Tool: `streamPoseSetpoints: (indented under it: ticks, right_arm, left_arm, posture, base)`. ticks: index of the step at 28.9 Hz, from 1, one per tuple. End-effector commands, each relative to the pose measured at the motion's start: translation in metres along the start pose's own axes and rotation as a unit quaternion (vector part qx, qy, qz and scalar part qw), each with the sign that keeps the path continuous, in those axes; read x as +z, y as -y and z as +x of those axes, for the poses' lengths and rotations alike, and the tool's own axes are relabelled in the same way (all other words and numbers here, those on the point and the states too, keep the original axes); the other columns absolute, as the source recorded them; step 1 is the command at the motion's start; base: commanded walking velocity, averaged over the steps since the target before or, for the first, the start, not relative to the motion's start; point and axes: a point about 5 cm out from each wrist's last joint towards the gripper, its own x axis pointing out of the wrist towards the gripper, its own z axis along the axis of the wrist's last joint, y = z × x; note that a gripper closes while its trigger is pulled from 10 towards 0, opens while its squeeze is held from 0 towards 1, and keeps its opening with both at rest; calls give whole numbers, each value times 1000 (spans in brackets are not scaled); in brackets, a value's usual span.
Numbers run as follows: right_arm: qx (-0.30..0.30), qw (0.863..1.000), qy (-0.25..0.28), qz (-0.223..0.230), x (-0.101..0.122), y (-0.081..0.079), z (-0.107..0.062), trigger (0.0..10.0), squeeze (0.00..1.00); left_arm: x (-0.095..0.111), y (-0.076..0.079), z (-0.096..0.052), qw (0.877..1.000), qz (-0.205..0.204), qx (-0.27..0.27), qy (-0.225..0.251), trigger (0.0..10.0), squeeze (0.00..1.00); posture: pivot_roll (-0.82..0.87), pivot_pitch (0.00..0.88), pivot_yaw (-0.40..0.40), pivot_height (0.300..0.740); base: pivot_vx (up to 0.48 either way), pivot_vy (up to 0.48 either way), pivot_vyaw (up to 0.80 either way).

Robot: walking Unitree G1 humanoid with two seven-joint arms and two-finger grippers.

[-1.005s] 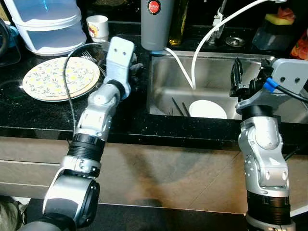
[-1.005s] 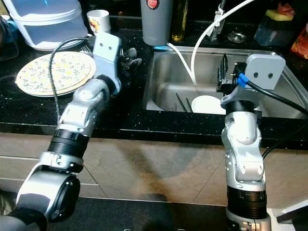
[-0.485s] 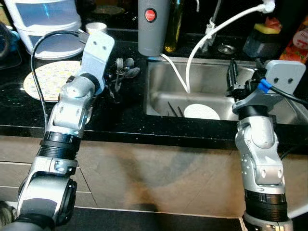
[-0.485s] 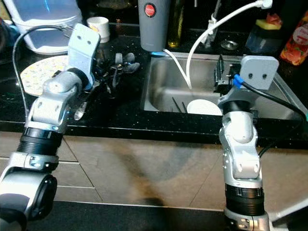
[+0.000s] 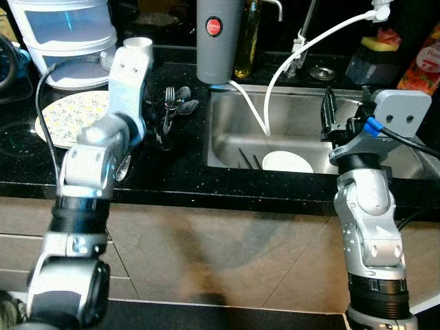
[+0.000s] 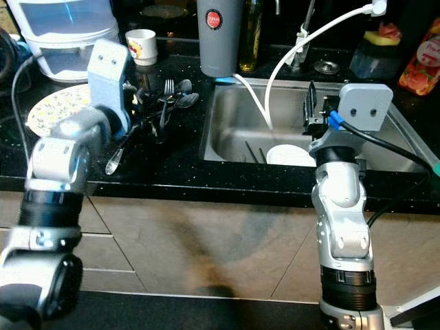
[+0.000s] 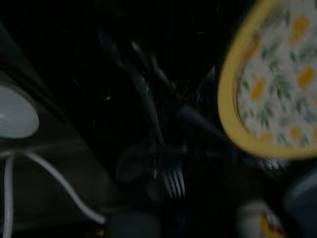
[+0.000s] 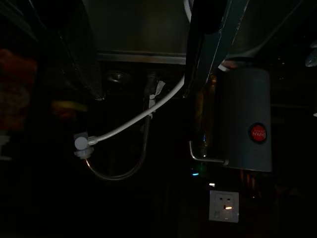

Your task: Kitchen organization

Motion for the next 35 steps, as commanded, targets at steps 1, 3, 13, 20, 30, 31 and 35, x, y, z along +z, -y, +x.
streamPoseSetpoints:
  ticks: [1, 3, 13, 20, 30, 31, 35]
  right_arm:
    - [1, 1000, -7, -3, -3, 2, -2, 10000, 0]
    - [1, 1000, -8, -6, -4, 4, -3, 10000, 0]
    - [12, 1000, -22, -3, -10, 1, -5, 10000, 0]
    - [26, 999, -27, 8, -14, -6, -2, 10000, 0]
    - [29, 999, -23, 9, -13, -7, 2, 10000, 0]
    - [28, 999, -23, 8, -13, -6, 2, 10000, 0]
    - [24, 999, -21, 5, -12, -4, 1, 10000, 0]
  left_arm:
    - [-3, -4, -7, 1000, -9, 12, -11, 10000, 0]
    - [-6, -2, -19, 1000, -6, 7, -3, 10000, 0]
    - [-24, 2, -70, 999, 26, 31, 13, 10000, 0]
    - [-45, -12, -73, 996, -10, 79, -38, 10000, 0]
    - [-53, -12, -63, 993, -72, 58, -71, 10000, 0]
    - [-56, -12, -62, 991, -82, 58, -84, 10000, 0]
    - [-66, -13, -61, 987, -99, 51, -117, 10000, 0]
  posture:
    - [26, 0, -14, 740]
    - [35, 0, -17, 740]
    - [85, 46, -50, 740]
    - [104, 56, -72, 740]
    - [95, 49, -76, 740]
    - [88, 47, -71, 740]
    - [86, 46, -67, 740]
  base:
    - [0, 0, 0]
    - [0, 0, 0]
    - [0, 0, 0]
    - [0, 0, 0]
    - [0, 0, 0]
    - [0, 0, 0]
    - [0, 0, 0]
